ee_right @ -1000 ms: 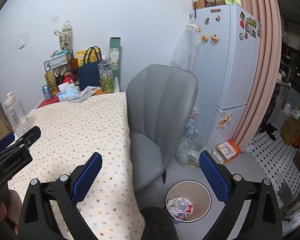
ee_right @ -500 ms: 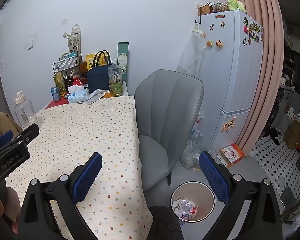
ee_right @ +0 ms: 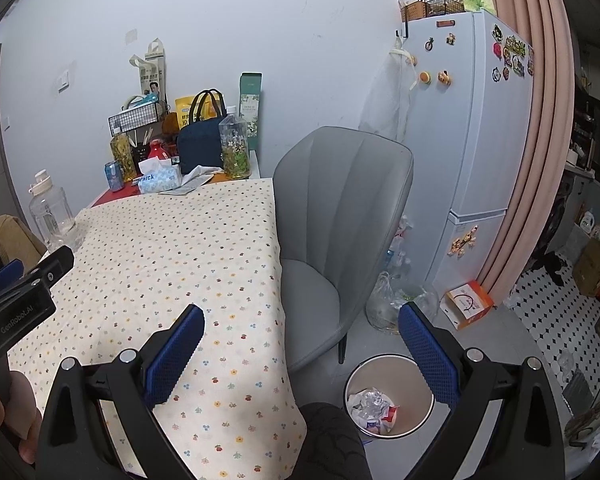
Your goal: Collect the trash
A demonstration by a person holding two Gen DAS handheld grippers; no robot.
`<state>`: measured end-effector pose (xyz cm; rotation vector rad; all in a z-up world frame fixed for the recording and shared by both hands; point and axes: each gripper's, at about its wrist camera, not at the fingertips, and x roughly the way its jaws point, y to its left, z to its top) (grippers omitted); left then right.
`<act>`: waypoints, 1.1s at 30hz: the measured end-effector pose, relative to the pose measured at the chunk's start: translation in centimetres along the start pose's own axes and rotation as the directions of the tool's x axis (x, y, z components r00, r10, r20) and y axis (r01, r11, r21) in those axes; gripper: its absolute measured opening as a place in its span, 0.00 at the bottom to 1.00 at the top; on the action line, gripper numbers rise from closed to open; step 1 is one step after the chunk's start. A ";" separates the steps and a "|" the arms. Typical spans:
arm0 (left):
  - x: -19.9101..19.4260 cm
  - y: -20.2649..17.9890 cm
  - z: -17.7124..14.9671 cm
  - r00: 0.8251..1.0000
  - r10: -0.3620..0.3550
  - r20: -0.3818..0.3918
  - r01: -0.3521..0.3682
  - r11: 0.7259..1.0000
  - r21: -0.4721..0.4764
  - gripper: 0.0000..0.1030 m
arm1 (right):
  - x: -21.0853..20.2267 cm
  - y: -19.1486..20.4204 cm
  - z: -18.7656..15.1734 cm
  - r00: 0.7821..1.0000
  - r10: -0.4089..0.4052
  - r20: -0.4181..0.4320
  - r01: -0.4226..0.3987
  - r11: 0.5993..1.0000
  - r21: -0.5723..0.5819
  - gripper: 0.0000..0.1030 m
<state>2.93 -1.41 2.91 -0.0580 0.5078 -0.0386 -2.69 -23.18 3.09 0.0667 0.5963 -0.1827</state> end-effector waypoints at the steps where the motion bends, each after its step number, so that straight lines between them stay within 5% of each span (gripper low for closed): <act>1: 0.1 0.0 -0.1 1.000 -0.001 -0.002 0.001 1.000 0.001 0.94 | 0.1 0.0 0.0 1.000 0.000 -0.001 0.000 1.000 -0.003 0.92; 33: 1.8 -0.4 -1.4 0.999 -0.001 -0.044 0.001 1.000 0.006 0.94 | 1.5 0.4 -0.8 1.000 0.002 -0.021 -0.003 1.000 -0.018 0.92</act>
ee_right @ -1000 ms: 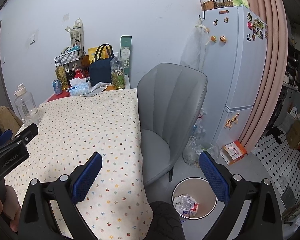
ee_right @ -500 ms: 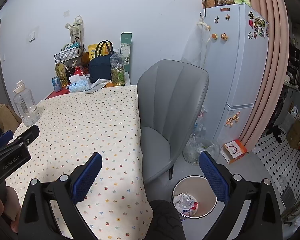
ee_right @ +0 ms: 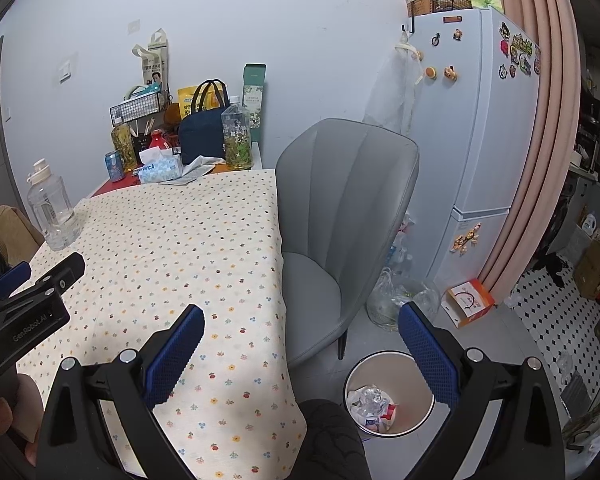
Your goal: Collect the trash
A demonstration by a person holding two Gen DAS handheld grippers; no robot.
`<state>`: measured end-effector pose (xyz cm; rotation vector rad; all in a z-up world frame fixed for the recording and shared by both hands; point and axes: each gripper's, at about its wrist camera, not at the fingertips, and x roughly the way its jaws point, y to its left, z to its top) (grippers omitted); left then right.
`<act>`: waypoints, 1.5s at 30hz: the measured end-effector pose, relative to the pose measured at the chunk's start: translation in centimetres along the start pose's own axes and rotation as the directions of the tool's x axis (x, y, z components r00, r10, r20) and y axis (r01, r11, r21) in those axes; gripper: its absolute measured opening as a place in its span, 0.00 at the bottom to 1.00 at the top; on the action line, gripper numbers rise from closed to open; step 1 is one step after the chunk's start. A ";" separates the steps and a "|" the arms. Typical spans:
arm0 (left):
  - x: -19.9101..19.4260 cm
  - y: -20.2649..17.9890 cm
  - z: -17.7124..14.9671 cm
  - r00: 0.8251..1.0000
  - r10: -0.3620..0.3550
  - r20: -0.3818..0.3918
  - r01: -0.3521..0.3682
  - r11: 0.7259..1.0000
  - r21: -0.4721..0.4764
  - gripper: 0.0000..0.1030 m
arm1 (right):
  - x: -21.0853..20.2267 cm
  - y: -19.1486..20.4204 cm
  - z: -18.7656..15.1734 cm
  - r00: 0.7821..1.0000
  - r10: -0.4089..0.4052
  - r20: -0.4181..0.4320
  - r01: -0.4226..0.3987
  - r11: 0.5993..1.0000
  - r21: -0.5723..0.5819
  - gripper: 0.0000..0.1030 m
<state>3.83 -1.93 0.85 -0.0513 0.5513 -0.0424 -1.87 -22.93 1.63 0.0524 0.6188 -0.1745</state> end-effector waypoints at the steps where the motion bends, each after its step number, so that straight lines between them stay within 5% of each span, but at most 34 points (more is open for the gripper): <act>1: 0.0 0.0 0.0 1.000 0.000 -0.001 0.000 1.000 0.000 0.94 | 0.0 0.0 0.0 1.000 0.000 0.000 0.000 1.000 -0.001 0.92; 45: 1.0 0.3 -0.6 1.000 0.008 -0.022 -0.008 1.000 0.005 0.94 | 0.4 0.4 -0.5 1.000 0.001 -0.006 -0.001 1.000 -0.013 0.92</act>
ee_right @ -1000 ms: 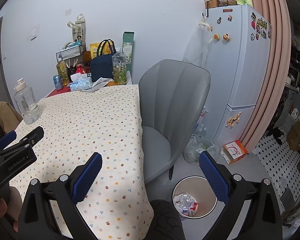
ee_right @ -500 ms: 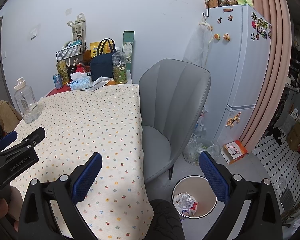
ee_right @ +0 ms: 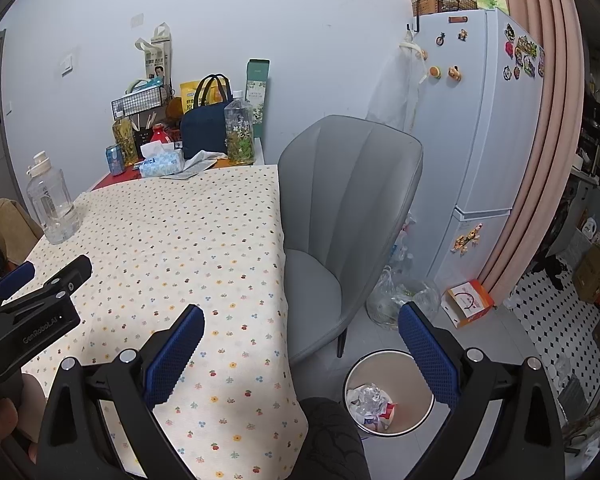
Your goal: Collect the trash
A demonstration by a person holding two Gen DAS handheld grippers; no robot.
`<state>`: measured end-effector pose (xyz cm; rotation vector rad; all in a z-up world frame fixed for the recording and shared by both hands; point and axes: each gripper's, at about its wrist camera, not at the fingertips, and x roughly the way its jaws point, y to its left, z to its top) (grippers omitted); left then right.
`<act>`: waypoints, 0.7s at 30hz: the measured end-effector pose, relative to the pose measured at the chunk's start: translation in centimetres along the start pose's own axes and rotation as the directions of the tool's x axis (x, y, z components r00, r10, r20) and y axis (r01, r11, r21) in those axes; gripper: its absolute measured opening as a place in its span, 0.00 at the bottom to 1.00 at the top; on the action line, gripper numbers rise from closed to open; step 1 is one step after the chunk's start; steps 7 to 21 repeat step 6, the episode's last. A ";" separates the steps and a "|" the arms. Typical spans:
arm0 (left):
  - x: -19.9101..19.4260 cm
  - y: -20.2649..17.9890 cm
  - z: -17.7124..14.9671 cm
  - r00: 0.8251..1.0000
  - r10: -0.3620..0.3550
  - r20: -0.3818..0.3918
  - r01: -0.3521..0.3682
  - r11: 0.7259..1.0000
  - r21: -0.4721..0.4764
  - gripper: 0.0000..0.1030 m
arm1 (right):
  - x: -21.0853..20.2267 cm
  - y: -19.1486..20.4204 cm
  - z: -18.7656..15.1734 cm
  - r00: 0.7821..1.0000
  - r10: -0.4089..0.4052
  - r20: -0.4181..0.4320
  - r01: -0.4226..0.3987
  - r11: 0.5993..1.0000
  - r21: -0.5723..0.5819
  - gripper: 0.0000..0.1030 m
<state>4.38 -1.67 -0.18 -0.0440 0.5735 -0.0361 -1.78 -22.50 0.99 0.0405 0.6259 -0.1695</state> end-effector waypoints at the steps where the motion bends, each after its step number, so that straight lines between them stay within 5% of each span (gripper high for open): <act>1: 0.0 0.0 0.0 1.000 0.000 -0.001 0.000 1.000 0.000 0.94 | 0.0 0.0 0.0 1.000 -0.001 0.000 0.001 1.000 0.000 0.92; 21: 0.1 0.0 -0.1 1.000 -0.002 -0.003 0.002 1.000 0.003 0.94 | 0.1 -0.2 0.0 1.000 -0.003 0.000 0.003 1.000 0.003 0.92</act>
